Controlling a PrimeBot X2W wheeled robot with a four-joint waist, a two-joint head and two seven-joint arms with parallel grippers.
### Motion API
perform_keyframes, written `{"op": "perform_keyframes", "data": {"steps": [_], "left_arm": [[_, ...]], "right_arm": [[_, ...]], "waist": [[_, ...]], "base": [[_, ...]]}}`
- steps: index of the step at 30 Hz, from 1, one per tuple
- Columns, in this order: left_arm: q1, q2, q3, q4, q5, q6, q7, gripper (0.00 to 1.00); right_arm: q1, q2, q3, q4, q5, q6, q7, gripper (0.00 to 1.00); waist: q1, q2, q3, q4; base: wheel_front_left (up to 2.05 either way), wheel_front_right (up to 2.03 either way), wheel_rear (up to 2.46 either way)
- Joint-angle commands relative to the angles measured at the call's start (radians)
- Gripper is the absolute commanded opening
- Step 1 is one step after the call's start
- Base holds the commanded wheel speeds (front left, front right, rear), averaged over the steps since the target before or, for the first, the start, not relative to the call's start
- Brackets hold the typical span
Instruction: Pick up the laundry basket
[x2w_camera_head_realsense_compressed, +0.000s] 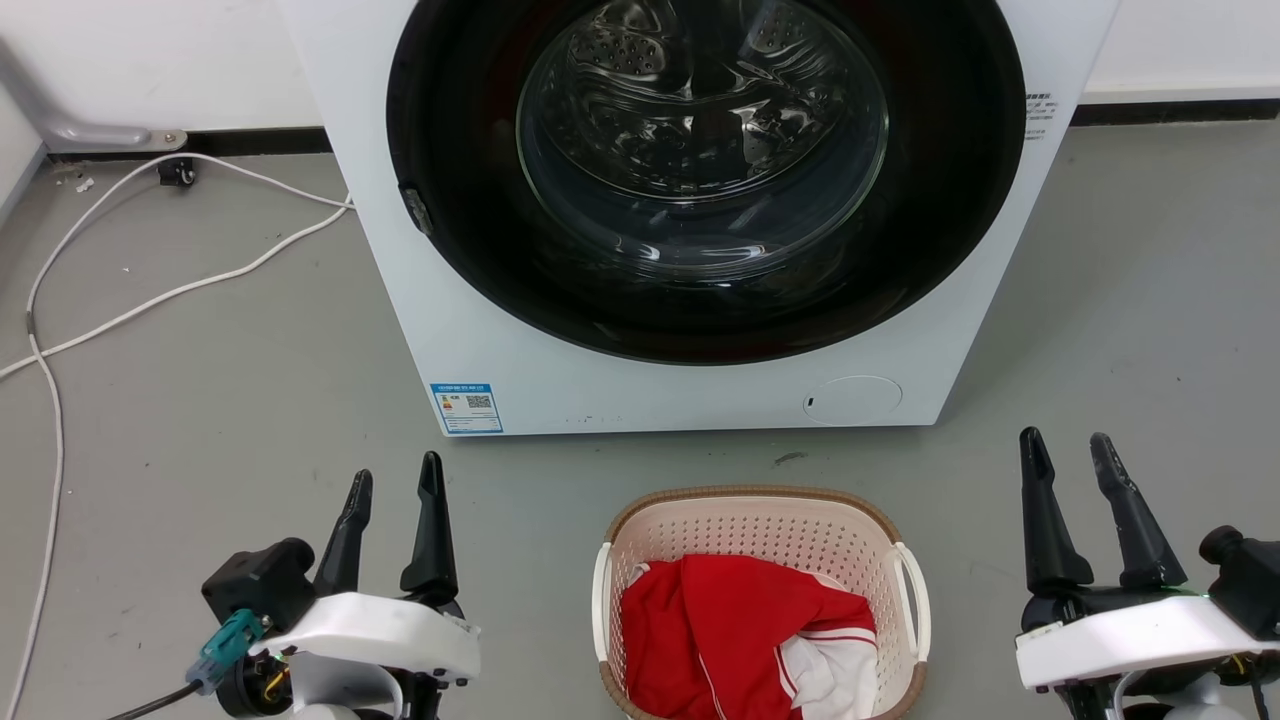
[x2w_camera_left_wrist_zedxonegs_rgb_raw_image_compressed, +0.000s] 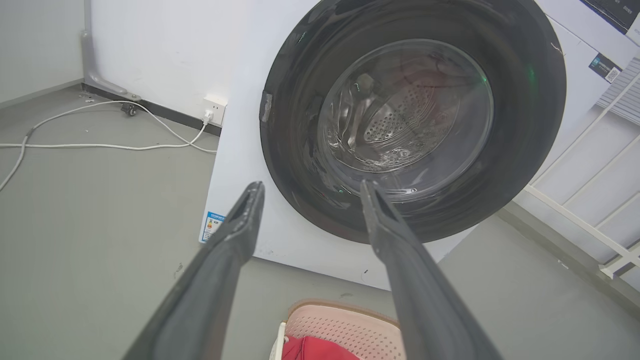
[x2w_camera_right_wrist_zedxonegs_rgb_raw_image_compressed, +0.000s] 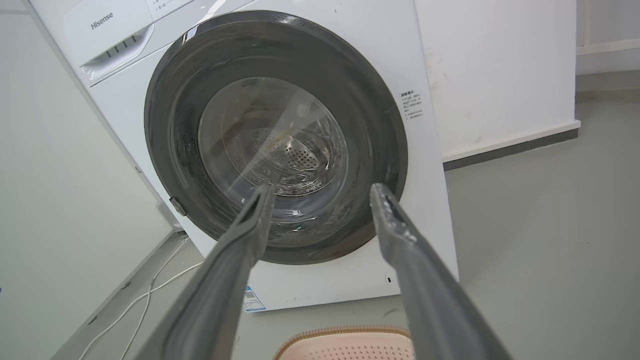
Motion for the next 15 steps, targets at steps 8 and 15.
{"op": "perform_keyframes", "data": {"steps": [8, 15], "left_arm": [[0.007, 0.006, -0.012, -0.003, 0.096, 0.008, -0.025, 1.00], [0.014, 0.005, -0.019, 0.005, 0.159, 0.012, -0.041, 1.00]], "right_arm": [[0.013, -0.002, 0.007, -0.030, -0.091, 0.000, -0.028, 1.00], [0.023, -0.002, 0.005, -0.036, -0.154, 0.000, -0.044, 1.00]], "waist": [[0.0000, 0.0000, 0.001, 0.001], [0.0000, 0.0000, -0.001, -0.001]], "base": [[0.00, 0.00, 0.00], [0.00, 0.00, 0.00]]}}
